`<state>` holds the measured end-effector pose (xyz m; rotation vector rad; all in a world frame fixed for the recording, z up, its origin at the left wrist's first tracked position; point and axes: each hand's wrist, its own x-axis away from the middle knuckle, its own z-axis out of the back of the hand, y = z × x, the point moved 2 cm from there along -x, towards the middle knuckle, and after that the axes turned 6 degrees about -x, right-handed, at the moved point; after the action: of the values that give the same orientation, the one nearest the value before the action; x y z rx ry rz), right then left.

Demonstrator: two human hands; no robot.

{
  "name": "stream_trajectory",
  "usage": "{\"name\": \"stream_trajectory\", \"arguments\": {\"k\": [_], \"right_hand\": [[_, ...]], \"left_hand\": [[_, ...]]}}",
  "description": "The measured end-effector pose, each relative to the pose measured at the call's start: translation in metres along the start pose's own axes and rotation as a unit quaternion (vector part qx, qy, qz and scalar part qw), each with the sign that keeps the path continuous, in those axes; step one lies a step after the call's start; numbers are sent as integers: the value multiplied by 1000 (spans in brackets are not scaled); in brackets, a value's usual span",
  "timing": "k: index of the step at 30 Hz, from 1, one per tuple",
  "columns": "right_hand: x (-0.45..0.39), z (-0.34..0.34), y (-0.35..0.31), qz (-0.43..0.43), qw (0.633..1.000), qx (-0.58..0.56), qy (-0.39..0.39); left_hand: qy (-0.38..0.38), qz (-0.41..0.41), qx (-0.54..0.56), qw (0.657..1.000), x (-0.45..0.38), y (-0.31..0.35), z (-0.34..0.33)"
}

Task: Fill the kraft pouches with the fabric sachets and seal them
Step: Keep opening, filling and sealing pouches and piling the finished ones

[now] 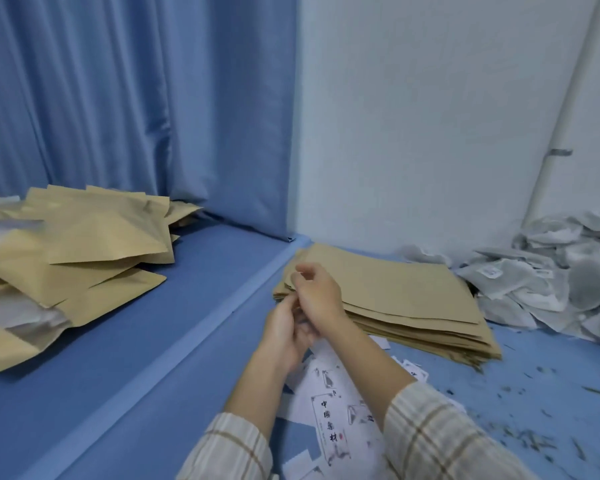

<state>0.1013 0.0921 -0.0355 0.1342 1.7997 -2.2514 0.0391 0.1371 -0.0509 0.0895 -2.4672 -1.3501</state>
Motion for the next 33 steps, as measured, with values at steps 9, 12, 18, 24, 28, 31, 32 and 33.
{"name": "stream_trajectory", "arguments": {"k": [9, 12, 18, 24, 28, 31, 32, 33], "right_hand": [[-12, 58, 58, -13, 862, 501, -78], [8, 66, 63, 64, 841, 536, -43], [67, 99, 41, 392, 836, 372, 93], [107, 111, 11, 359, 869, 339, 27], [132, 118, -7, 136, 976, 127, -115], [155, 138, -34, 25, 965, -248, -85], [162, 147, -39, 23, 943, -323, -76], [170, 158, -44, 30, 933, -353, -66]], "left_hand": [[17, 48, -40, 998, -4, -23, -8], [29, 47, -55, 997, -2, -33, -7], [-16, 25, -34, 999, 13, -31, -15], [35, -85, -71, 993, 50, -24, -32], [96, -304, -405, 857, 91, -19, -36], [79, -459, -559, 686, 131, -16, -46], [95, -518, -598, 604, 141, -18, -50], [121, -567, -623, 525, 150, -23, -55]]}}
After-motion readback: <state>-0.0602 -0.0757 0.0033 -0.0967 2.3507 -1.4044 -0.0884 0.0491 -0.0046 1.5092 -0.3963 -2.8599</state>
